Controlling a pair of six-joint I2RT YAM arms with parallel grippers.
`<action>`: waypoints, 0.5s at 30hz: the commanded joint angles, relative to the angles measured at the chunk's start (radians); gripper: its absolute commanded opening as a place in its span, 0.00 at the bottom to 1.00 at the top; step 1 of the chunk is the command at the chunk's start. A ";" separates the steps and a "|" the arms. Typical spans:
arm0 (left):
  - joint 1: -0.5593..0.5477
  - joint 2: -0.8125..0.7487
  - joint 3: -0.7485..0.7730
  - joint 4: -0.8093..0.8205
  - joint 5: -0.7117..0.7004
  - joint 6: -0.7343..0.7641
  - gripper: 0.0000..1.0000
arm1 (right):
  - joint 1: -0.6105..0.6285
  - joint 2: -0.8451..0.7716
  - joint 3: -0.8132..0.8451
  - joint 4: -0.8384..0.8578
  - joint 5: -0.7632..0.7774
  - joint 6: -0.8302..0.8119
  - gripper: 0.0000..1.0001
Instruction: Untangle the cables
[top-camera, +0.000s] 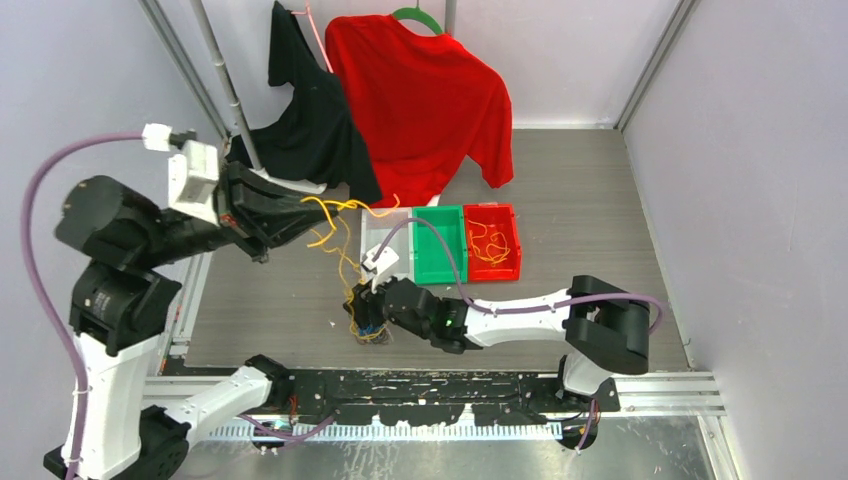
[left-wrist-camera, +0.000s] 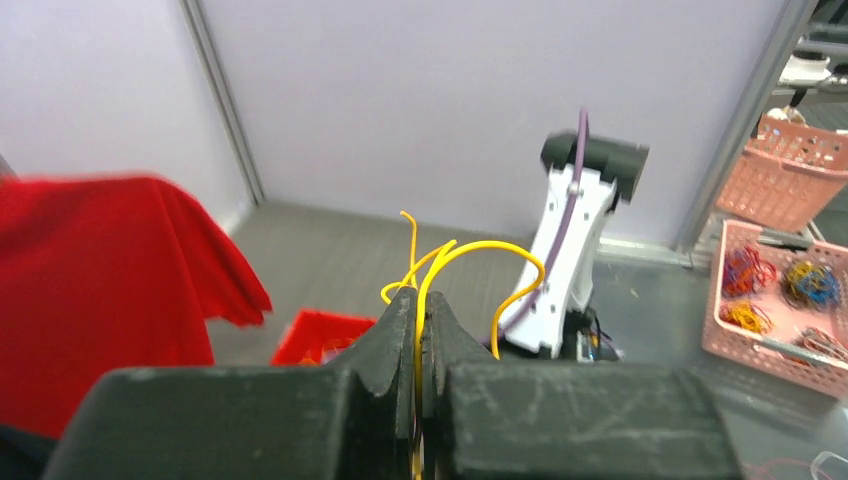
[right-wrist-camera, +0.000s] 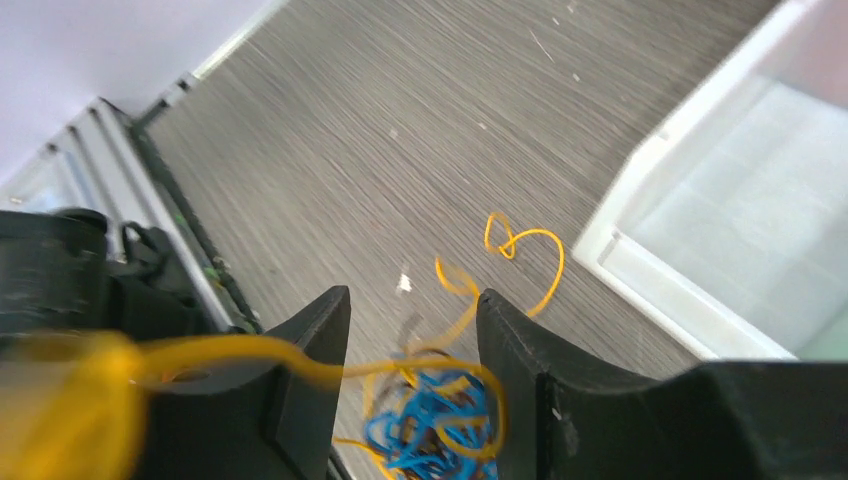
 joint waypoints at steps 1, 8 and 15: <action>-0.002 0.037 0.177 0.039 0.013 0.013 0.00 | 0.005 0.015 -0.068 0.099 0.096 -0.013 0.54; -0.002 0.096 0.382 -0.008 -0.003 0.080 0.00 | 0.005 0.000 -0.186 0.178 0.136 0.034 0.54; -0.002 0.128 0.499 -0.013 -0.057 0.169 0.00 | 0.006 -0.037 -0.281 0.208 0.178 0.073 0.53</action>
